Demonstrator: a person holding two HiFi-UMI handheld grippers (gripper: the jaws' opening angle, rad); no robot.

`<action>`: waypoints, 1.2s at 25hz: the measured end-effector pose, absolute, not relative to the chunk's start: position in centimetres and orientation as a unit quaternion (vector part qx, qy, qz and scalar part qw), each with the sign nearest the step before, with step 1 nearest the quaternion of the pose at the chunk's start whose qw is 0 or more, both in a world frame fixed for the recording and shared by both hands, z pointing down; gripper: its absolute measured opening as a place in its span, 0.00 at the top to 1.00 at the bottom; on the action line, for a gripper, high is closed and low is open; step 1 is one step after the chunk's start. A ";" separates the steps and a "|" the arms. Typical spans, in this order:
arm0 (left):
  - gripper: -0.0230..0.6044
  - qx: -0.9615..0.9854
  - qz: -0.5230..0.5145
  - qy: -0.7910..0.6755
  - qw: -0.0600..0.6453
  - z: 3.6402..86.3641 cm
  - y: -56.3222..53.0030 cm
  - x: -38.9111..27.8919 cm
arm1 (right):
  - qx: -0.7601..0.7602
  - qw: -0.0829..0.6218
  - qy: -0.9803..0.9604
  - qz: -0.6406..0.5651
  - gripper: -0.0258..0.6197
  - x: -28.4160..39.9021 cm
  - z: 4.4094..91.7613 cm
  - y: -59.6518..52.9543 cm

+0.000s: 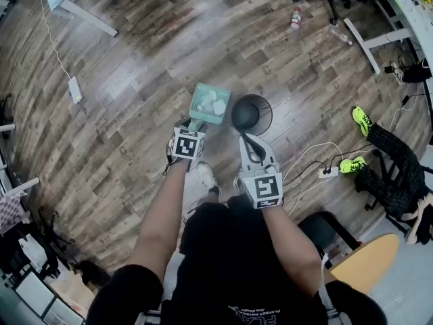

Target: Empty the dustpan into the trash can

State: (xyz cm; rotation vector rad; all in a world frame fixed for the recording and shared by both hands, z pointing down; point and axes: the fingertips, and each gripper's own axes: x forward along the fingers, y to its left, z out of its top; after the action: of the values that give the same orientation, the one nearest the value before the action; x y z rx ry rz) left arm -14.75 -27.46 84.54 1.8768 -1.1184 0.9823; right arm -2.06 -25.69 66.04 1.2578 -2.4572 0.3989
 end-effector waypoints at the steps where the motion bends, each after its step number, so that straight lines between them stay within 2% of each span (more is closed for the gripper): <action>1: 0.62 0.728 0.385 -0.433 0.367 84.7 -27.5 -14.7 | 0.445 0.178 -0.866 0.142 0.92 -1.8 66.2 -25.7; 4: 0.66 0.725 0.381 -0.436 0.372 84.9 -27.8 -14.4 | 0.446 0.183 -0.865 0.143 0.92 -1.3 66.7 -25.6; 7: 0.74 0.714 0.378 -0.450 0.381 84.9 -27.8 -14.9 | 0.444 0.185 -0.865 0.146 0.92 -1.0 67.0 -25.5; 19: 0.80 0.717 0.402 -0.469 0.324 84.8 -27.7 -14.6 | 0.425 0.206 -0.871 0.137 0.92 0.8 67.5 -23.6; 30: 0.81 0.703 0.394 -0.508 0.304 83.4 -25.1 -16.1 | 0.424 0.208 -0.871 0.138 0.92 1.1 67.4 -21.7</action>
State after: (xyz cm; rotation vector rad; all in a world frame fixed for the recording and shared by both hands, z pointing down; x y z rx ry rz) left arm -16.08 -25.15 83.41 1.8621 -1.3471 1.0441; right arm 1.10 -21.66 67.40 1.1790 -2.4239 0.3854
